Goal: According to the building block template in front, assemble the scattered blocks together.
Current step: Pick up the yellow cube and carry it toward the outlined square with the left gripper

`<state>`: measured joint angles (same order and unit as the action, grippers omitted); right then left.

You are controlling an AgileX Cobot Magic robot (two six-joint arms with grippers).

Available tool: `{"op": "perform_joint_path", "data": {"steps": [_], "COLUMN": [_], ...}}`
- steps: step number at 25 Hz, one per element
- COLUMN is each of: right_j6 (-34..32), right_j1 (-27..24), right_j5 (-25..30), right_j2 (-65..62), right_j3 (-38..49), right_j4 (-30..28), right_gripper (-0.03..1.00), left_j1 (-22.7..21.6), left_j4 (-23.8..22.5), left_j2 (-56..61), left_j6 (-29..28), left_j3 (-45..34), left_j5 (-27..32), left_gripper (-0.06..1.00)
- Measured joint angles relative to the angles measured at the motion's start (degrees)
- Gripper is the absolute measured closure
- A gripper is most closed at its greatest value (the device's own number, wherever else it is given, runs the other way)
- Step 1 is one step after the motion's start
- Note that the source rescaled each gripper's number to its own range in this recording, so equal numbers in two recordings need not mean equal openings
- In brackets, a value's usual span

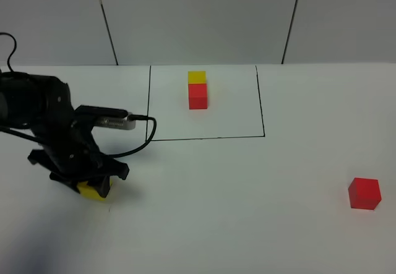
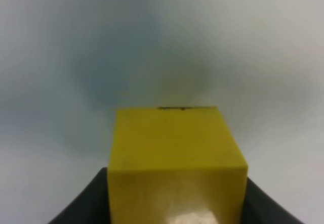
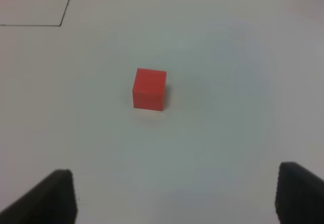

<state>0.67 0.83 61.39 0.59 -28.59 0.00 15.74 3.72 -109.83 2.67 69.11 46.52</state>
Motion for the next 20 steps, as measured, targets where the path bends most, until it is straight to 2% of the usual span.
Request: {"op": "perform_joint_path", "data": {"steps": [7, 13, 17, 20], "right_j6": [0.0, 0.0, 0.0, 0.0], "right_j1": [0.0, 0.0, 0.0, 0.0], "right_j5": [0.0, 0.0, 0.0, 0.0], "right_j2": [0.0, 0.0, 0.0, 0.0], "right_j3": [0.0, 0.0, 0.0, 0.0], "right_j4": [0.0, 0.0, 0.0, 0.0], "right_gripper": [0.33, 0.33, 0.33, 0.33], "left_j1": [7.5, 12.6, 15.2, 17.2], "left_j4": [-5.8, -8.7, -8.7, -8.7], "left_j2": [-1.8, -10.9, -17.4, -21.6], "left_j6": [20.9, 31.9, 39.5, 43.5], "left_j3": [13.7, 29.0, 37.5, 42.0], "left_j5": [3.5, 11.6, 16.8, 18.4], "left_gripper": [0.94, 0.94, 0.94, 0.94]}}
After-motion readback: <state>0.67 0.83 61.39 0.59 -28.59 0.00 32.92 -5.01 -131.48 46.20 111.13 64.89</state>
